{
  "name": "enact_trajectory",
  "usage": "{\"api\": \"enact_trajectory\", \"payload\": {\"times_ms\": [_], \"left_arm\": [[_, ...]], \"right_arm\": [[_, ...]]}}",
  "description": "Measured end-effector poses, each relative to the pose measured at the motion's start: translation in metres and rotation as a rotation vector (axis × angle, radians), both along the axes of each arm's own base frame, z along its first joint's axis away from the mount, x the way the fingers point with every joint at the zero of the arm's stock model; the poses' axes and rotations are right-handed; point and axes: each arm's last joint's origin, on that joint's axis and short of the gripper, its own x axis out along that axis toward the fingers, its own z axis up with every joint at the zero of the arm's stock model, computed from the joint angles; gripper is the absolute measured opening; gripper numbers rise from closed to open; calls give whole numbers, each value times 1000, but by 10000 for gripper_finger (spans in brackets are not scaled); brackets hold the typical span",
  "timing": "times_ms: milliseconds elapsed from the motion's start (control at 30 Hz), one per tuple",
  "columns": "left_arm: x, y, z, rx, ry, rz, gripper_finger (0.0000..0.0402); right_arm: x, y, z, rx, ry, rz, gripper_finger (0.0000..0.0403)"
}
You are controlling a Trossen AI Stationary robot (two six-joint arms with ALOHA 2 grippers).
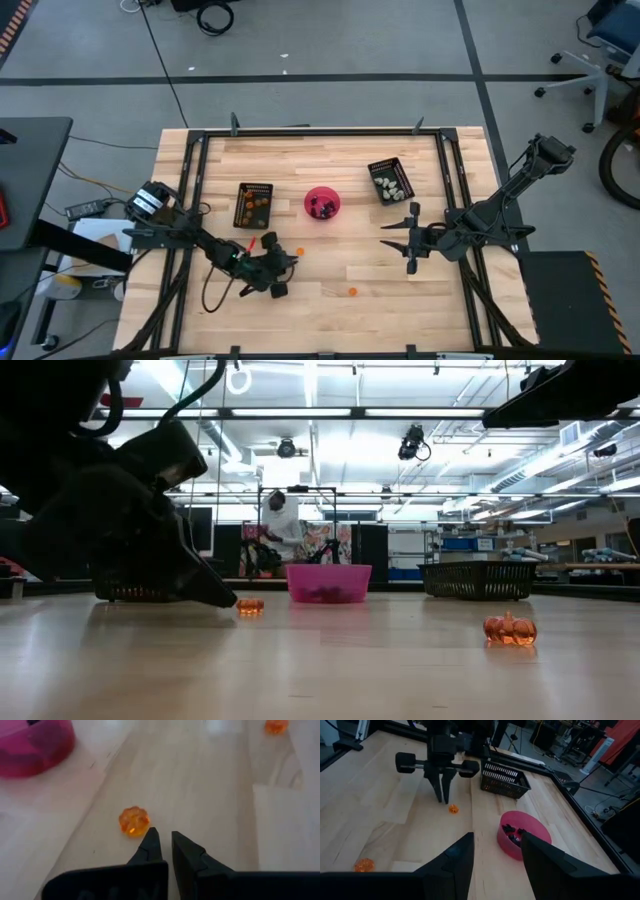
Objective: Sort Halloween decoration
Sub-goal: Put the orange pumpkin toy into the left black bin
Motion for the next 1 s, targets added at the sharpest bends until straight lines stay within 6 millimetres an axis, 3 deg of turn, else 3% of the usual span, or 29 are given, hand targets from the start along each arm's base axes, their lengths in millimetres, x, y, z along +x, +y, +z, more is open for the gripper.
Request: {"api": "enact_trajectory", "payload": {"times_ms": [533, 833, 1000], "left_arm": [[4, 9, -5, 69, -24, 99, 153], [12, 10, -17, 89, -59, 88, 155], [12, 10, -17, 84, -57, 80, 125]], "right_arm": [[0, 0, 0, 0, 0, -1, 167], [0, 0, 0, -1, 0, -1, 167], [0, 0, 0, -3, 1, 0, 167]]}}
